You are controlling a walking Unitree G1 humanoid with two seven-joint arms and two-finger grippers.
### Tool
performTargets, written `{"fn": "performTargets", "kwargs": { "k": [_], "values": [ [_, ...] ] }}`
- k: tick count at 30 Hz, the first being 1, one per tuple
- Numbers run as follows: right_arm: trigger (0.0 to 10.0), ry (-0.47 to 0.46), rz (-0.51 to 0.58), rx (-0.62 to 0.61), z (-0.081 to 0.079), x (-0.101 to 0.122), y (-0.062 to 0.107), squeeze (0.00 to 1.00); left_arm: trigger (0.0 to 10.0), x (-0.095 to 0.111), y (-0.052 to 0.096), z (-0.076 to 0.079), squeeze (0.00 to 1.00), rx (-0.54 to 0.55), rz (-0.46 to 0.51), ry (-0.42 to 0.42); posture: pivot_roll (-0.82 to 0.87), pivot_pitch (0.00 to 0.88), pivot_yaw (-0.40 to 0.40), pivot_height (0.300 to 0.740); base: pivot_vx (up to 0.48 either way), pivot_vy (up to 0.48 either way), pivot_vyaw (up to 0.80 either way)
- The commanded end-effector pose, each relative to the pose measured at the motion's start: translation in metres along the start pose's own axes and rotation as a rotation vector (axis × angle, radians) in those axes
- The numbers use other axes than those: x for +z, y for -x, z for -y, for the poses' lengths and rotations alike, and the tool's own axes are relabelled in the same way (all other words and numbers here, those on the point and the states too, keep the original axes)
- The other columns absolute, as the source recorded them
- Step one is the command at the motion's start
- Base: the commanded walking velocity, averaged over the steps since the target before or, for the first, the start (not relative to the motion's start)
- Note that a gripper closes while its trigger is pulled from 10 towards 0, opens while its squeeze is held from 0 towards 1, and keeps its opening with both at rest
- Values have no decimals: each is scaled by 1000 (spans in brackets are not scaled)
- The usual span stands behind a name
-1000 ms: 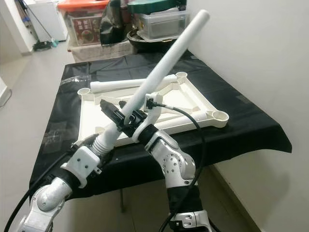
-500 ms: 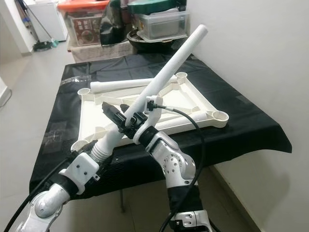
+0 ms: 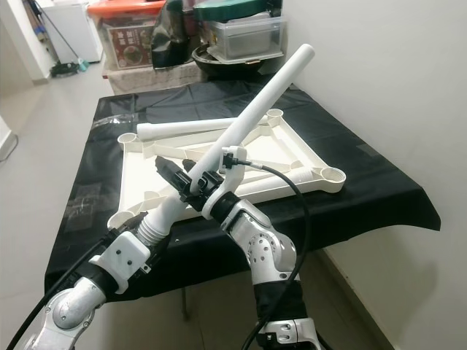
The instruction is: Building children table
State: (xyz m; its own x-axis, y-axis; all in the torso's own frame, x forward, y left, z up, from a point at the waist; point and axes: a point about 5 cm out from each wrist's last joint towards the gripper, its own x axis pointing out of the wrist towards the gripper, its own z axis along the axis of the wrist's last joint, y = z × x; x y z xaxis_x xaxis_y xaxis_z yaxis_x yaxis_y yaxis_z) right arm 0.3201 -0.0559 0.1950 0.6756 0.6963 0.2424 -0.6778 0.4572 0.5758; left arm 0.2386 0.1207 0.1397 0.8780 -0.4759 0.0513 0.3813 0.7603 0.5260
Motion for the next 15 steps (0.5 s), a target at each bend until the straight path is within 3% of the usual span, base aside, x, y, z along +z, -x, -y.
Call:
{"fn": "performTargets", "kwargs": {
  "k": [1, 2, 3, 4, 5, 15],
  "values": [
    [10000, -31, -16, 31, -9, -8, -6, 0, 10000, 9, -5, 13, 0, -69, 57, -13, -92, 0, 26, 740, 0, 0, 0],
    [10000, -35, -16, 30, -10, -8, -7, 0, 10000, 9, -5, 13, 0, -69, 58, -13, -92, 0, 26, 740, 0, 0, 0],
    [2431, -44, -12, 32, -11, -9, -7, 0, 10000, 9, -6, 14, 0, -71, 61, -11, -92, 0, 26, 740, 0, 0, 0],
    [2431, -49, -9, 33, -12, -9, -8, 0, 10000, 10, -6, 14, 0, -72, 63, -10, -92, 0, 26, 740, 0, 0, 0],
    [0, -52, -7, 34, -12, -9, -8, 0, 10000, 10, -7, 15, 0, -74, 65, -7, -92, 0, 26, 740, 0, 0, 0],
    [0, -52, 7, 25, -11, -6, -10, 0, 10000, 9, -4, 20, 0, -87, 63, -6, -92, 0, 26, 740, 0, 0, 0]
  ]
}}
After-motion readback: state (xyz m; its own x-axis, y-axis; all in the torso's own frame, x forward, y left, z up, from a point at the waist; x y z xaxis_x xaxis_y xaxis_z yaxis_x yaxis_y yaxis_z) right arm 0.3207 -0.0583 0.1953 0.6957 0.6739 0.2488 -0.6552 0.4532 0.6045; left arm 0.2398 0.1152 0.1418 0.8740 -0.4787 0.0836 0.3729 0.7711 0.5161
